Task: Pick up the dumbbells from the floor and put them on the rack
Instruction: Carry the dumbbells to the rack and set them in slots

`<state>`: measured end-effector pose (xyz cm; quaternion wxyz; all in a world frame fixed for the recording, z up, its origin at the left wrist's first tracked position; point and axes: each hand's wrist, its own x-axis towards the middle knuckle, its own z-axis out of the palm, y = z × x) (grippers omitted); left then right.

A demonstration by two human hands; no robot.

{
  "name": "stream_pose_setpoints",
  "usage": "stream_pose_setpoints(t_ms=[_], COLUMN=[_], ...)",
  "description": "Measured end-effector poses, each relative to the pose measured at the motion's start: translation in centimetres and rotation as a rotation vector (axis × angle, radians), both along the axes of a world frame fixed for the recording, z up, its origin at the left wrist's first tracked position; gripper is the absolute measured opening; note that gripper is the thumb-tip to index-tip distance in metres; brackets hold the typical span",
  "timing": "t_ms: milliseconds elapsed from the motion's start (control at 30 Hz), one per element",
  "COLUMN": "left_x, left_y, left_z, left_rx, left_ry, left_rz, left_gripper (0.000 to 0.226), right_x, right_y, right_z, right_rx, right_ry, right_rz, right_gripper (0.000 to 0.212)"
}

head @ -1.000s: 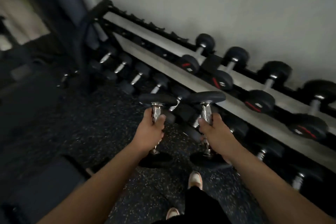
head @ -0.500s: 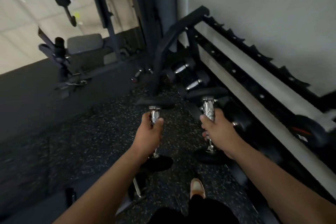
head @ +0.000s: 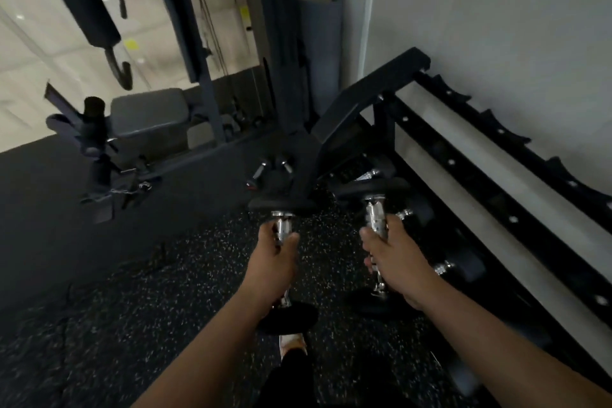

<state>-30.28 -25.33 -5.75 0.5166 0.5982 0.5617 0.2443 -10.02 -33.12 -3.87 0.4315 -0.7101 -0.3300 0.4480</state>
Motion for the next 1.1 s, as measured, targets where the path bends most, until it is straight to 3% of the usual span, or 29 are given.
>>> stream_pose_setpoints(t_ms=[100, 267, 533, 667, 867, 1100], left_x=[1.4, 6.0, 20.0, 28.0, 40.0, 49.7], left_y=[7.1, 16.8, 29.1, 32.7, 36.9, 40.0], left_z=[-0.1, 0.3, -2.1, -2.8, -3.7, -6.3], left_rx=[-0.015, -0.072, -0.197, -0.229, -0.225, -0.269], left_ry=[-0.015, -0.044, -0.043, -0.007, 0.076, 0.108], left_rz=[-0.061, -0.177, -0.372, -0.458, -0.612, -0.741], left_gripper=[0.024, 0.022, 0.022, 0.020, 0.034, 0.039], right_x=[0.7, 3.2, 12.8, 18.0, 26.1, 32.9], right_y=[5.5, 12.3, 20.6, 23.8, 27.3, 28.1], right_z=[0.1, 0.4, -1.7, -3.3, -4.8, -6.2], right_rx=[-0.019, -0.021, -0.053, -0.110, -0.201, -0.254], right_ry=[0.006, 0.016, 0.062, 0.019, 0.057, 0.121], right_rz=[-0.075, -0.266, -0.539, -0.651, -0.773, -0.946], right_gripper=[0.010, 0.019, 0.014, 0.009, 0.023, 0.019])
